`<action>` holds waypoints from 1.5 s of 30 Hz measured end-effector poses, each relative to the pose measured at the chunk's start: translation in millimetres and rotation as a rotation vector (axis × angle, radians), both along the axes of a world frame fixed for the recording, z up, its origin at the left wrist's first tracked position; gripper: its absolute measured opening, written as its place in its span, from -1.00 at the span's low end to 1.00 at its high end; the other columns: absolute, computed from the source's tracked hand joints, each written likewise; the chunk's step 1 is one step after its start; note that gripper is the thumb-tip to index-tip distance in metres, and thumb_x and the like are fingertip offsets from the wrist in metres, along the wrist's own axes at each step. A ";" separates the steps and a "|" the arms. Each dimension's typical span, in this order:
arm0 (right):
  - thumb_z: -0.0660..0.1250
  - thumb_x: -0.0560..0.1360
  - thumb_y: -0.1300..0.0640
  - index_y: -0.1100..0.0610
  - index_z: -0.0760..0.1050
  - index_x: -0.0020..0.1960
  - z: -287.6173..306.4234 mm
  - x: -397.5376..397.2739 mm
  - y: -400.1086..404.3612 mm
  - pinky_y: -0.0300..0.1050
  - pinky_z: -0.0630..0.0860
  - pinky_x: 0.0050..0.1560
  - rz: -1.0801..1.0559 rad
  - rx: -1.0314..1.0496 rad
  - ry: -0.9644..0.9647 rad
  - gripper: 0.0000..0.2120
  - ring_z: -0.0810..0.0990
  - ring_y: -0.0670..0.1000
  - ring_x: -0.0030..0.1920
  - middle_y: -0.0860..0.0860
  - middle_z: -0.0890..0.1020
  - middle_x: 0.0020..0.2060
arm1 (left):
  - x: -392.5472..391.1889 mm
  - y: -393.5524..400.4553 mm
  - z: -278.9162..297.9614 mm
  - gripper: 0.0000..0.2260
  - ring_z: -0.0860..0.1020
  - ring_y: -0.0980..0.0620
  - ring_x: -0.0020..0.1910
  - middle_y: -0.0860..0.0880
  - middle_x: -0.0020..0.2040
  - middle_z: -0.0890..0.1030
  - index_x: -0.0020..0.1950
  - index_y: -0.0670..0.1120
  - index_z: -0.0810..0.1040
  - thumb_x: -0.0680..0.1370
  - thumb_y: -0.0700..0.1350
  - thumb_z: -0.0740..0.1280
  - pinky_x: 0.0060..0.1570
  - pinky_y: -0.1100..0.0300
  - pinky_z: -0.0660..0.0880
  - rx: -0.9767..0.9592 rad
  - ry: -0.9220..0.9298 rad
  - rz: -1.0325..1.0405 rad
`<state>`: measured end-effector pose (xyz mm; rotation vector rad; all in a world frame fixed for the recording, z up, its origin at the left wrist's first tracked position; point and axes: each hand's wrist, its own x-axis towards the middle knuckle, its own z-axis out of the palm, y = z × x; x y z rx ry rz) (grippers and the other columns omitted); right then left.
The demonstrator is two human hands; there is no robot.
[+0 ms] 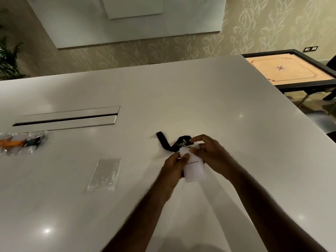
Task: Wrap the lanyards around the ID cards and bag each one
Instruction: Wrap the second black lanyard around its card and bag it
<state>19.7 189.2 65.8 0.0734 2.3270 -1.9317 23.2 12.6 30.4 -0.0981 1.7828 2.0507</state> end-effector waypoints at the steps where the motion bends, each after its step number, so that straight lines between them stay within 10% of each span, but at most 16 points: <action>1: 0.34 0.70 0.13 0.04 0.59 0.20 1.9 -1.4 -3.0 -0.07 0.60 -0.23 -0.002 0.002 0.012 -0.90 0.70 0.00 -0.18 0.01 0.77 -0.10 | 0.2 -4.5 1.8 -0.71 0.68 -0.13 0.22 -0.12 0.22 0.71 0.35 -0.08 0.59 0.67 -0.01 0.36 0.16 -0.14 0.65 0.000 0.017 -0.009; 6: 0.16 0.72 0.31 0.06 0.60 0.29 4.3 -11.1 -8.3 -0.12 0.62 -0.16 0.009 0.086 0.097 -0.69 0.69 0.06 -0.05 -0.02 0.72 0.04 | 0.7 -23.0 13.2 -0.86 0.72 0.04 0.09 0.06 0.09 0.75 0.20 0.10 0.64 0.66 0.03 0.36 0.04 0.01 0.69 -0.104 0.082 0.011; 10: 0.29 0.55 0.50 0.00 0.56 0.42 0.3 -18.3 -14.0 -0.34 0.60 -0.11 0.170 0.234 0.093 -0.42 0.62 -0.30 0.12 -0.13 0.63 0.21 | 3.3 -36.7 19.6 -0.75 0.70 -0.02 0.08 0.02 0.05 0.75 0.15 0.11 0.69 0.59 0.18 0.34 0.08 -0.01 0.65 -0.162 0.077 0.022; 26: 0.29 0.64 0.08 0.11 0.60 0.05 -16.2 -33.8 -54.6 0.04 0.50 -0.14 0.222 0.057 -0.018 -0.86 0.59 -0.03 -0.22 -0.05 0.71 -0.21 | -5.9 -85.5 39.7 -0.63 0.72 -0.06 -0.03 -0.10 0.03 0.73 0.13 -0.10 0.66 0.52 0.16 0.45 -0.24 0.06 0.63 0.004 -0.010 0.222; 32: 0.22 0.70 0.12 0.14 0.50 0.04 -16.2 -33.4 -68.3 -0.28 0.40 -0.26 0.197 0.014 0.086 -0.86 0.52 -0.07 -0.34 0.02 0.72 -0.28 | -10.0 -98.4 43.0 -0.75 0.70 0.06 -0.26 0.00 -0.15 0.71 -0.01 -0.01 0.67 0.59 0.16 0.38 -0.43 0.16 0.54 0.041 -0.024 0.215; 45: 0.21 0.72 0.15 -0.01 0.52 -0.05 -19.0 -49.8 -65.4 -0.41 0.39 -0.38 -0.108 0.188 0.138 -0.80 0.55 -0.16 -0.36 -0.02 0.63 -0.23 | -28.4 -129.2 37.3 -0.67 0.69 -0.06 0.16 -0.13 0.23 0.71 0.33 -0.07 0.64 0.56 -0.24 0.47 0.01 0.12 0.65 0.183 0.016 0.082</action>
